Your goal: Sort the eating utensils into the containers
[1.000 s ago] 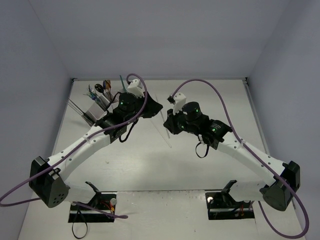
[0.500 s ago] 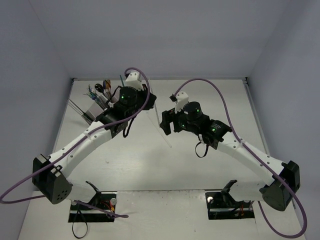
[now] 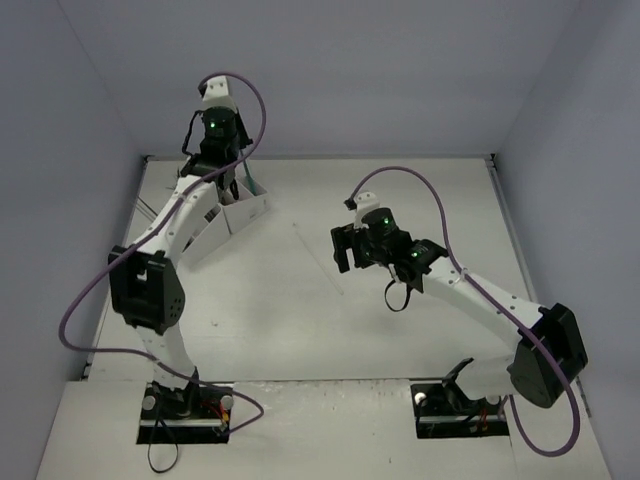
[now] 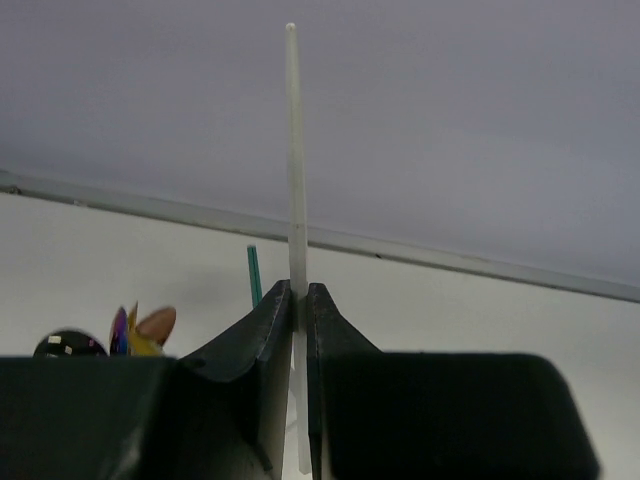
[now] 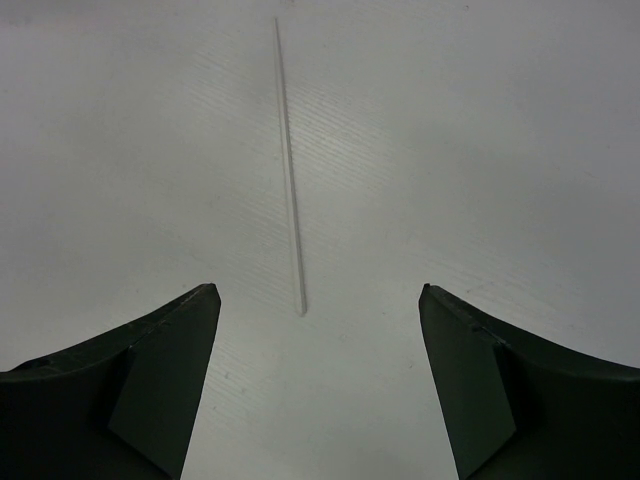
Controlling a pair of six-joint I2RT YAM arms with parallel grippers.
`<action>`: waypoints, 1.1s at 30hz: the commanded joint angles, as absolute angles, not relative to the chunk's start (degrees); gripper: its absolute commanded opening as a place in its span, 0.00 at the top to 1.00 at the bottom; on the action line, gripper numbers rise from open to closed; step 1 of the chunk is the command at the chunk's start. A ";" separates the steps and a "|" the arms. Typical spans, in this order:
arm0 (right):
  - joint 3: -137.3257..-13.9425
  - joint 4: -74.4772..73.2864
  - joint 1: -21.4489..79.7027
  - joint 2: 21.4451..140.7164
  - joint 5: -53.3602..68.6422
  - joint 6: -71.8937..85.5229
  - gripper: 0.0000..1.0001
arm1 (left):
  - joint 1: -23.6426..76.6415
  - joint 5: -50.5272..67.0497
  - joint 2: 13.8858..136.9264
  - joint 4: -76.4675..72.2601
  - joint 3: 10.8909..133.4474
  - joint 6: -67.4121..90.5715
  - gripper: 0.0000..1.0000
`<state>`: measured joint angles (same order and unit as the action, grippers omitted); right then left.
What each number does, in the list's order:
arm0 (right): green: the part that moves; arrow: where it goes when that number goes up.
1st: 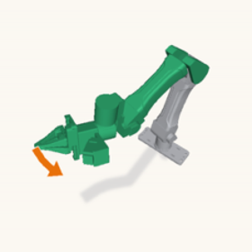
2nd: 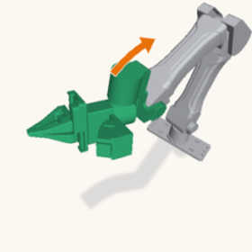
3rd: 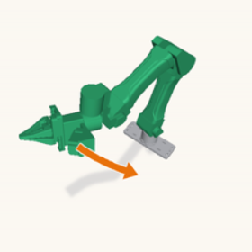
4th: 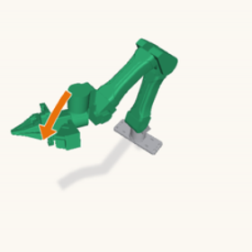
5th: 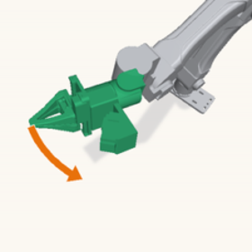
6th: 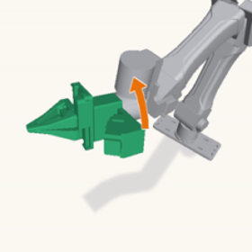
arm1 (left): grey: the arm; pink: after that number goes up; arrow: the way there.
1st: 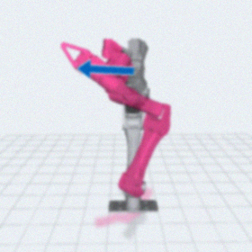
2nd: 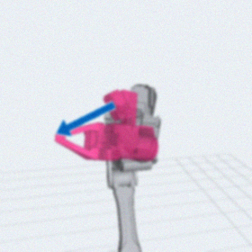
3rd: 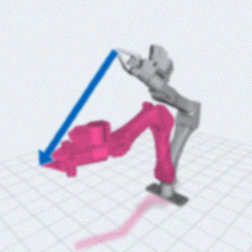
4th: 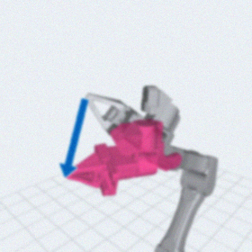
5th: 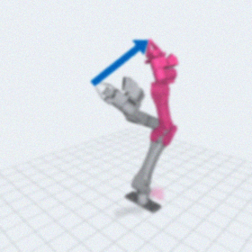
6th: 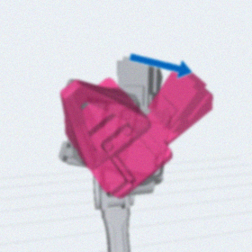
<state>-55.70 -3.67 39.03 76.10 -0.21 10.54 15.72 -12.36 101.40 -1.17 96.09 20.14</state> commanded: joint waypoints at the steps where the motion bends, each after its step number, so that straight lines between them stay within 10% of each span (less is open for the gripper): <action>1: -55.46 -0.70 38.94 77.67 -1.30 9.17 0.22 | 13.56 -11.84 109.28 -6.94 106.83 16.05 1.00; 33: -54.88 -0.62 38.97 84.68 -0.53 8.44 0.27 | 10.77 -11.16 123.83 -2.50 108.83 18.58 0.85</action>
